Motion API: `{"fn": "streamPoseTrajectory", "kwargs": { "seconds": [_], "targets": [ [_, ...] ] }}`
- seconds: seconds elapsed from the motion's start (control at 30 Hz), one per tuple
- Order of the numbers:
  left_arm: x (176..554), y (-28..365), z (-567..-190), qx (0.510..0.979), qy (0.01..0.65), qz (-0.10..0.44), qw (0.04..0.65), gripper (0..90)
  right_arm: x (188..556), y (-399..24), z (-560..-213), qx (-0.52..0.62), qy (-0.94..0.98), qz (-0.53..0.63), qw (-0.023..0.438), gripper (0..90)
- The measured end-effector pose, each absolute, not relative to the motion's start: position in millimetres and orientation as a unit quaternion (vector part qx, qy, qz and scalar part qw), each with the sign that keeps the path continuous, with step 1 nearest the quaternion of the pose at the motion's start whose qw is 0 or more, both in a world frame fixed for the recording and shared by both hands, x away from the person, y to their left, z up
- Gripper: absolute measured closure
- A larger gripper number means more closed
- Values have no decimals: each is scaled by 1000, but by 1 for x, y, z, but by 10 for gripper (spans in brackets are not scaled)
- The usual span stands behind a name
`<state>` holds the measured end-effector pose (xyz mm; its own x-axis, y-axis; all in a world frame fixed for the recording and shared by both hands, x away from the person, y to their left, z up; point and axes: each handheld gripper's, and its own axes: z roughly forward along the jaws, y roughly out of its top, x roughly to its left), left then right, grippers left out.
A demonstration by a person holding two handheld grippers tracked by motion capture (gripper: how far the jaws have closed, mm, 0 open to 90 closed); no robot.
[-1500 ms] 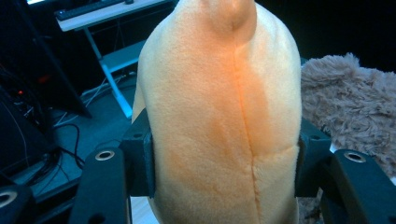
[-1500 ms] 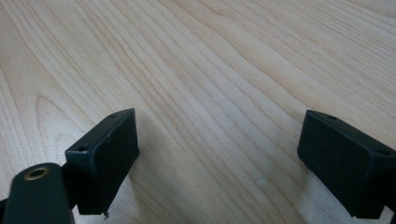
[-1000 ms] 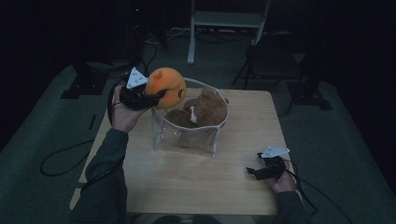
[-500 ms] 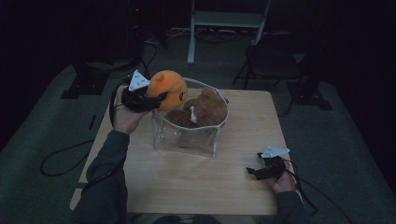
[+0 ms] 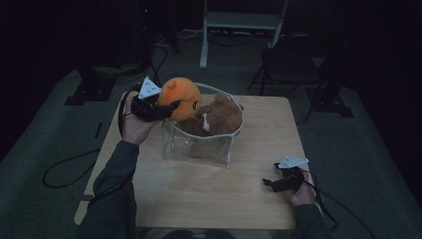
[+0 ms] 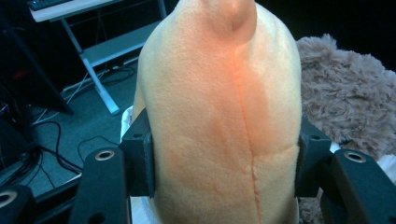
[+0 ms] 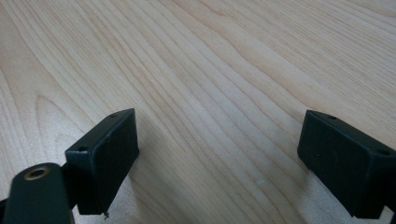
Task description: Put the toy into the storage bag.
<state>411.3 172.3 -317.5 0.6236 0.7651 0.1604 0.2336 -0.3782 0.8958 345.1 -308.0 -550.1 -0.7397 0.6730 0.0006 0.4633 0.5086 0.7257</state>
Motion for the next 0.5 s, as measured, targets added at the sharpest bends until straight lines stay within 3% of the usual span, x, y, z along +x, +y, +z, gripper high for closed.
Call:
{"fn": "streamPoseTrajectory", "kwargs": {
  "seconds": [0.5],
  "targets": [
    [408,167,-322,781,315,286,457,406,345,-308,-550,332,857,368,142,116]
  ]
}}
